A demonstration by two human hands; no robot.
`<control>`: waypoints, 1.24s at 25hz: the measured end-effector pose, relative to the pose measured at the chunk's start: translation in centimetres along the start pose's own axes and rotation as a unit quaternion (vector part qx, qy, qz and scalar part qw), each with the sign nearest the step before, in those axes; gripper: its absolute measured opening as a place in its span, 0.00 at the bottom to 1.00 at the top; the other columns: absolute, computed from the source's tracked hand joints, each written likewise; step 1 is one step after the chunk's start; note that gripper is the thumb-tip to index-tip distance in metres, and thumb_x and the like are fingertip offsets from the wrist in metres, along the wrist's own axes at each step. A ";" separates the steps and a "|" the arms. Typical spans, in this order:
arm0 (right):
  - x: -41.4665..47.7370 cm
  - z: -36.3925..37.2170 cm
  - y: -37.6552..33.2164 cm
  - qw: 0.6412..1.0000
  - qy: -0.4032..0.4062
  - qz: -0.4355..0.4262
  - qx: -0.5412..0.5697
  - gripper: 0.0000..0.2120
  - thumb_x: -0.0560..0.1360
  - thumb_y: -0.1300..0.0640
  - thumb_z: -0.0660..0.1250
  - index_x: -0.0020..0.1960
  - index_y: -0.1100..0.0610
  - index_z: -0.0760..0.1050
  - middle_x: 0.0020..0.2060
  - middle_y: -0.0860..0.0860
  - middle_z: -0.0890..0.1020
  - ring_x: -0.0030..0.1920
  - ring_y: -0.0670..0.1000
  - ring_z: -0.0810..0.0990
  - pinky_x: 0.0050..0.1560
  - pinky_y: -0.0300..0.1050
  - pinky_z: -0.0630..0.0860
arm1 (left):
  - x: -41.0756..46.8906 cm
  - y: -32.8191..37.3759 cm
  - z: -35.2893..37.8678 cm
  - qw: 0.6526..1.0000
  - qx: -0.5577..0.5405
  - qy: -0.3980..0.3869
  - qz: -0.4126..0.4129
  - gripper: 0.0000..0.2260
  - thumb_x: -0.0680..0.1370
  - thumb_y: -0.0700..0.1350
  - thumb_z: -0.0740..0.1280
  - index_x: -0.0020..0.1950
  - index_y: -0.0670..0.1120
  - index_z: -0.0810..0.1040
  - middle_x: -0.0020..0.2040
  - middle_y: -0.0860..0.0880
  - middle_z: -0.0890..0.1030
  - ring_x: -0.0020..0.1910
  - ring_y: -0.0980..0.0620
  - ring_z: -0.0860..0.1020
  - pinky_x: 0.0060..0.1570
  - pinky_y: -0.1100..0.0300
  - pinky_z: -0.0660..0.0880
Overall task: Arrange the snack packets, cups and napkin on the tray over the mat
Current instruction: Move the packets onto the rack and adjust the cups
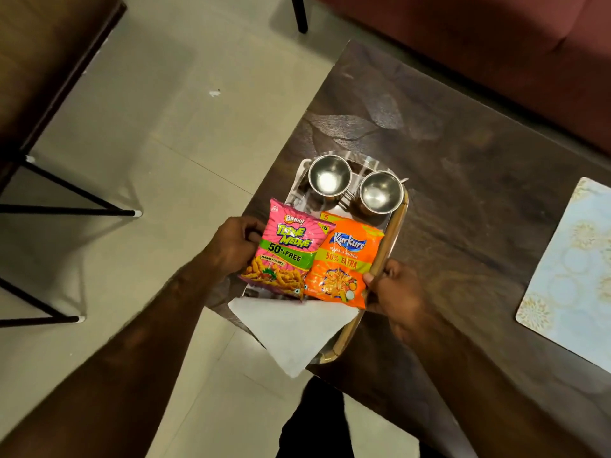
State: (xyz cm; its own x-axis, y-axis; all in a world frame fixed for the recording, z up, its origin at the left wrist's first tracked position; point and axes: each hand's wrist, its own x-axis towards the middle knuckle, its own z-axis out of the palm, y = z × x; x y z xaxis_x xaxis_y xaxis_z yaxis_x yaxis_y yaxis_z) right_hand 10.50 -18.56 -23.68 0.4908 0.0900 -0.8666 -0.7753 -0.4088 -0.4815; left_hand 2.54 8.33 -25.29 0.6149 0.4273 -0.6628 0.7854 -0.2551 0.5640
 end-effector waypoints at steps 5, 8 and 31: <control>-0.5 -3.0 1.3 1.000 0.013 0.001 -0.011 0.10 0.82 0.65 0.64 0.62 0.61 0.77 0.55 0.60 0.85 0.53 0.63 0.85 0.54 0.65 0.82 | 1.4 1.0 -0.4 1.000 -0.025 0.000 0.010 0.08 0.73 0.31 0.72 0.49 0.41 0.82 0.38 0.44 0.80 0.33 0.47 0.76 0.37 0.59 0.72; -1.3 -6.2 3.1 0.999 0.038 -0.015 -0.007 0.09 0.81 0.67 0.65 0.60 0.61 0.78 0.53 0.62 0.86 0.50 0.64 0.86 0.52 0.65 0.82 | 2.6 2.3 -0.6 1.000 -0.020 0.014 0.014 0.09 0.71 0.34 0.75 0.49 0.43 0.82 0.38 0.45 0.81 0.39 0.45 0.82 0.42 0.52 0.80; -0.6 -13.0 9.4 0.993 0.103 0.041 -0.026 0.13 0.80 0.62 0.68 0.65 0.59 0.79 0.56 0.59 0.85 0.55 0.63 0.85 0.58 0.66 0.81 | -1.4 8.1 1.4 0.964 0.165 0.185 0.097 0.08 0.75 0.43 0.66 0.53 0.50 0.79 0.43 0.52 0.82 0.39 0.49 0.80 0.40 0.58 0.75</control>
State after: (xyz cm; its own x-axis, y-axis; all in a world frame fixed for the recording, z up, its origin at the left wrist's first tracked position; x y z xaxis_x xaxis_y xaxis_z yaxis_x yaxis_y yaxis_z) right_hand 8.05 -34.29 -25.96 0.5023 -0.1311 -0.8547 -0.7966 -0.4546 -0.3984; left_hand 8.15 4.44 -20.49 0.7332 0.6082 -0.3042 0.6752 -0.5977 0.4323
